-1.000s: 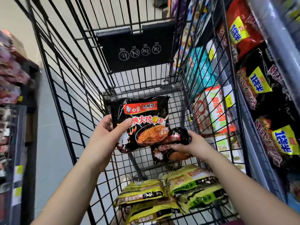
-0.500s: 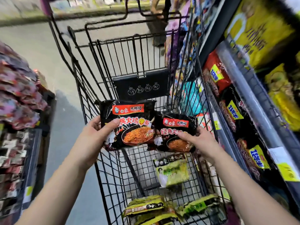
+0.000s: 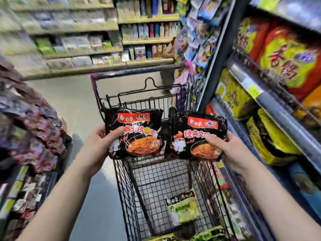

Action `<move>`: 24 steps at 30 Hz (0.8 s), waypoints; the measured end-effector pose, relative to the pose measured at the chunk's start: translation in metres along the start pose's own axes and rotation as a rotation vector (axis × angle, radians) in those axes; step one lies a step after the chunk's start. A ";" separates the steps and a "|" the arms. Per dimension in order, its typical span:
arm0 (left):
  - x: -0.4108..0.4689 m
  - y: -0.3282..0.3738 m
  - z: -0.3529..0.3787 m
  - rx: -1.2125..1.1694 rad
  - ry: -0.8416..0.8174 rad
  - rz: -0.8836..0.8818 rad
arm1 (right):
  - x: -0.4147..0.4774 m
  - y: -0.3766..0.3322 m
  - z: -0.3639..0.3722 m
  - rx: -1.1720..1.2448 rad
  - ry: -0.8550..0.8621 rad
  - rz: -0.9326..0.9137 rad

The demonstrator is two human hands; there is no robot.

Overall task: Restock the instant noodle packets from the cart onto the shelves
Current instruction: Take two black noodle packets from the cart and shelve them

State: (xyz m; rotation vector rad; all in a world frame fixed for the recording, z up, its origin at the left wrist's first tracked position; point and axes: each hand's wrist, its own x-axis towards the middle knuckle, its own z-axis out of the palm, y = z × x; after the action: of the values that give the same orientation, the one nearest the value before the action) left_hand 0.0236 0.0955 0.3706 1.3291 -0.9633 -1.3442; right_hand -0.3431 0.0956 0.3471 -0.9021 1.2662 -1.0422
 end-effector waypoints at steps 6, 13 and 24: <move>-0.014 0.054 0.007 -0.029 -0.044 0.109 | -0.035 -0.066 0.000 0.001 -0.013 -0.182; -0.028 0.088 0.026 -0.059 -0.107 0.179 | -0.069 -0.107 -0.006 0.039 0.022 -0.269; -0.032 0.116 0.061 -0.043 -0.260 0.275 | -0.118 -0.130 -0.025 0.026 0.151 -0.391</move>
State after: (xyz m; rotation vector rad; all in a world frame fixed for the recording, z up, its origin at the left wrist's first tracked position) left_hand -0.0265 0.0967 0.4952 0.9629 -1.2368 -1.3343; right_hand -0.3826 0.1705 0.5034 -1.0947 1.2228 -1.4535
